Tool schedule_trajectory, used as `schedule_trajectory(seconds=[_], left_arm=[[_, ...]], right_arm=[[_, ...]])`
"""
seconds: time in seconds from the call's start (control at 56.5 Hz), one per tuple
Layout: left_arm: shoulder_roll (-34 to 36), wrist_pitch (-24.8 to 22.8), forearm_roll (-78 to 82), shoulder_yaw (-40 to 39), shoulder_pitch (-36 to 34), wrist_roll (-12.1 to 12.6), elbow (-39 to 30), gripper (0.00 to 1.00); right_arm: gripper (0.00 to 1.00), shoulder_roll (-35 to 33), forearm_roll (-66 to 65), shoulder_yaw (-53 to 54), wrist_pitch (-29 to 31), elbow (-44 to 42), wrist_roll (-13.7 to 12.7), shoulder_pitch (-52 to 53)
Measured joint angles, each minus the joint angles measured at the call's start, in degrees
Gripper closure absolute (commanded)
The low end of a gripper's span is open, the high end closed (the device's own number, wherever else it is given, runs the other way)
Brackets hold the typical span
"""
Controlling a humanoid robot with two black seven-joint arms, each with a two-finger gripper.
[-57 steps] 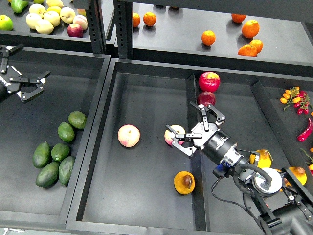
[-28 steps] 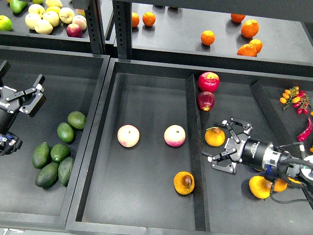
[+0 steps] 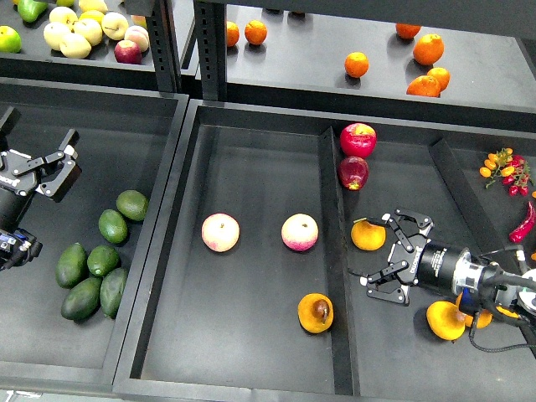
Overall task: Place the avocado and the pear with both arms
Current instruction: 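Lower the open right gripper around the halved orange-yellow pear, then close the right gripper on the halved pear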
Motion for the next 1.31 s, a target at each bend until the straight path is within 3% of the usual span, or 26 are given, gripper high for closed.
schedule_trajectory(seconds=[0.637,1.309], left_arm=[[-3.4,0.0,4.7,2.0,1.7,0.0,-3.2,0.01],[-3.4,0.0,4.9,2.3,3.0,0.0,-5.0,0.01]], right_arm=[[0.01,13.3,-7.6,-1.6,0.1,-15.5,0.0,1.6],[0.01,16.2,-8.4,-2.4,0.1,-18.3,0.0,1.2]])
